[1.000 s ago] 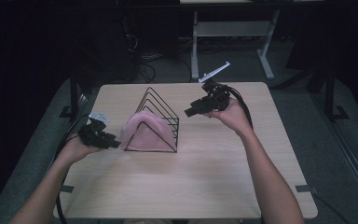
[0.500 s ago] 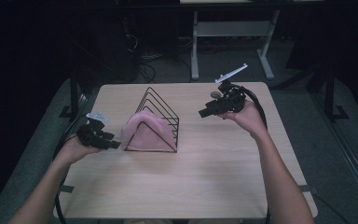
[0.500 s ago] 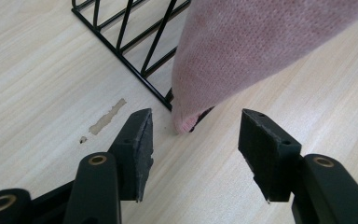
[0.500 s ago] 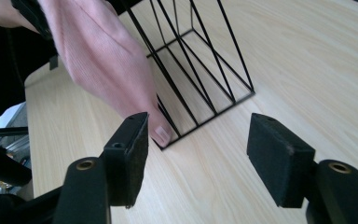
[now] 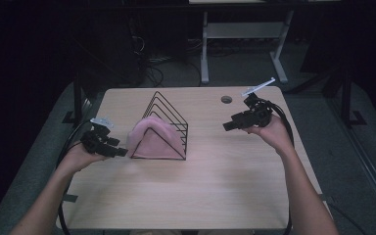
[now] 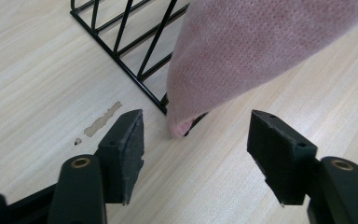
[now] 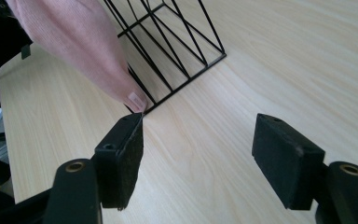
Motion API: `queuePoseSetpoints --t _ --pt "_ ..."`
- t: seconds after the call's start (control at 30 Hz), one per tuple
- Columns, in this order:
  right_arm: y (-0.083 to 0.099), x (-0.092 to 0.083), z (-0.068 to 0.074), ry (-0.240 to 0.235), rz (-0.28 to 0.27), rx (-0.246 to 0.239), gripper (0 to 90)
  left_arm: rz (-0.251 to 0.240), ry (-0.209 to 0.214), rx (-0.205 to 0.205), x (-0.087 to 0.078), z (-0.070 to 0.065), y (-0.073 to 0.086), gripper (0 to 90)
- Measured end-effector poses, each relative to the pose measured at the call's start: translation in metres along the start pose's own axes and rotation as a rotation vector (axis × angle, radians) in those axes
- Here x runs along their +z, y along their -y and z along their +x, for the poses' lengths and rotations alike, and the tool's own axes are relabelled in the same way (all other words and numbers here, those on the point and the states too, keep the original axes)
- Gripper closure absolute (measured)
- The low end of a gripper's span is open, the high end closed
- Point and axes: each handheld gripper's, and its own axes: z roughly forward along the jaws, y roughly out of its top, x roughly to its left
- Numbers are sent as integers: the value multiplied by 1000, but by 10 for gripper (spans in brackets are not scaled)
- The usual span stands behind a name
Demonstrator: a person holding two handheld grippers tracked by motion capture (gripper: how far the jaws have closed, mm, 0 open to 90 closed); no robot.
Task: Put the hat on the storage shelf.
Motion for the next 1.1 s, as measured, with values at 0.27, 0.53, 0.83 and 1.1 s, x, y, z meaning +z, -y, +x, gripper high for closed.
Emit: queuePoseSetpoints --t 0.27,0.53,0.83,1.1 --pt "27 -4 -6 19 5 38 310 -9 -9 -3 1 -4 6 305" --pt "60 -12 -12 50 -3 85 273 -22 -13 -18 0 -5 16 276" --pt "96 -24 -15 83 -19 125 269 -25 -23 -17 0 -12 31 273" --pt "132 -24 -15 105 -30 175 261 -59 -32 -26 0 -24 41 262"
